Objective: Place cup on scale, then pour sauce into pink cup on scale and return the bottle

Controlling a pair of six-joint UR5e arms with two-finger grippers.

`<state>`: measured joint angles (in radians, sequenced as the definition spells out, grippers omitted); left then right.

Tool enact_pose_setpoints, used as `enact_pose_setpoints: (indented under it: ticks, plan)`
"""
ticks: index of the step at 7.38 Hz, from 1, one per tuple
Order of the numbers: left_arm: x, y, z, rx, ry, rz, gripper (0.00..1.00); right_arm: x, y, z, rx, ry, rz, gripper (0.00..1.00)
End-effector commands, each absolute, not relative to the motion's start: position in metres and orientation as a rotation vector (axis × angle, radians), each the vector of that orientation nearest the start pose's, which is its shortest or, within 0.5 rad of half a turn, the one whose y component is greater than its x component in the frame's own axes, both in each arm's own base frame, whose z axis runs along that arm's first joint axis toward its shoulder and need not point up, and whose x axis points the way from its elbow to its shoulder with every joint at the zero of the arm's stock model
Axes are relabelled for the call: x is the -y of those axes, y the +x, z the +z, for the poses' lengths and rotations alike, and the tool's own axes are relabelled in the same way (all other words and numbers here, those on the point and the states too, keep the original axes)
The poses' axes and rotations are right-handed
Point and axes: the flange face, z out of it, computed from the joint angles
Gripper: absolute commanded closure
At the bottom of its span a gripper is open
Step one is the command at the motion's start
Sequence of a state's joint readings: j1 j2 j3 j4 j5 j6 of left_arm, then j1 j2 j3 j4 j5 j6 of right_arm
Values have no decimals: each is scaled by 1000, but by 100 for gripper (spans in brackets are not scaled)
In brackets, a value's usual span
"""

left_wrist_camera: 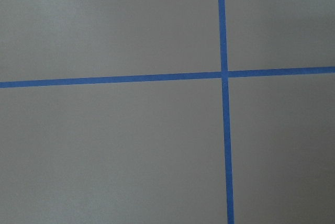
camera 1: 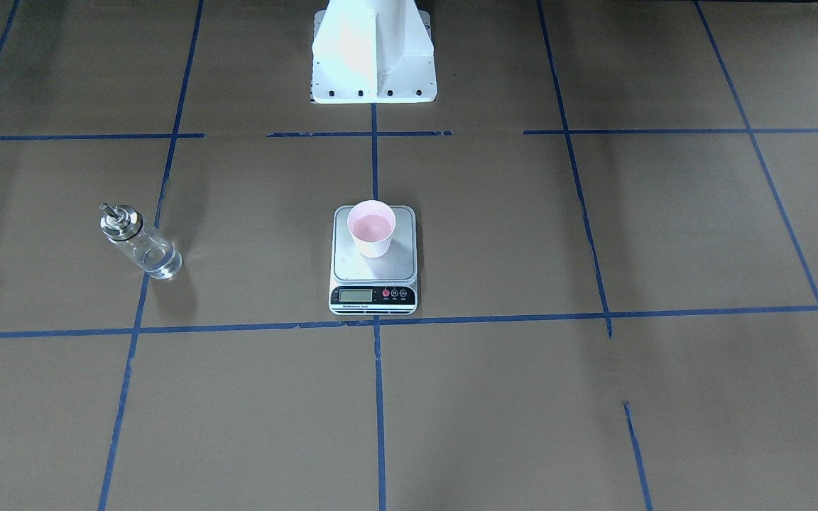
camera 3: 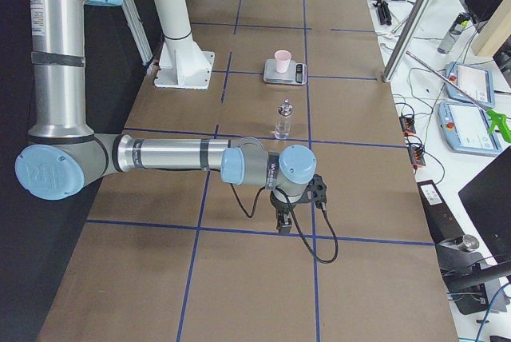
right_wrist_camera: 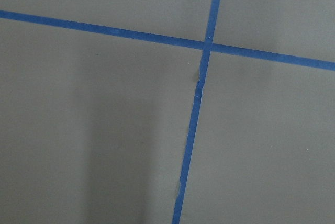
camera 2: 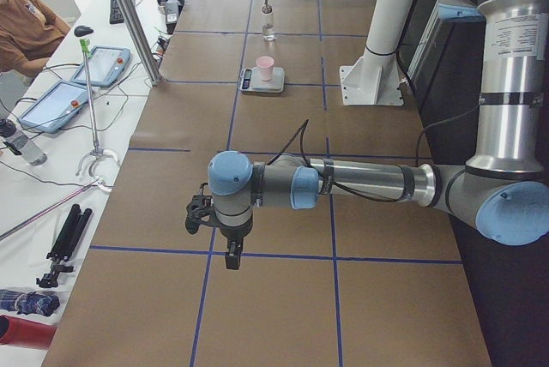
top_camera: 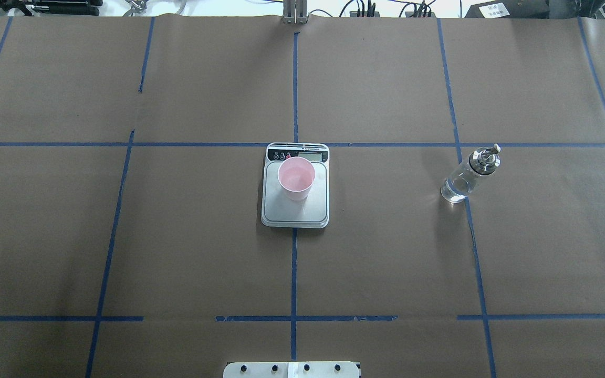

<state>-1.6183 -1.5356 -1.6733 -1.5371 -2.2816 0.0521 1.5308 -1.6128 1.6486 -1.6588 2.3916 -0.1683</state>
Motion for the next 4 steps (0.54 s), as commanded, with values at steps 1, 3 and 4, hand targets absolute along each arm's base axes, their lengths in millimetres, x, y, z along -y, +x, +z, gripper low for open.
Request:
enact_pose_setpoints:
  ticks: [1,3,4]
  plan:
    - [475,-91,634,-709,66,16,0,473,40,645,824,5,-178,0]
    - [475,-91,634,-709,64,14,0,473,40,645,823,6,-181,0]
    - [474,-91,634,-709,63,13,0,473,40,646,822,5,-184,0]
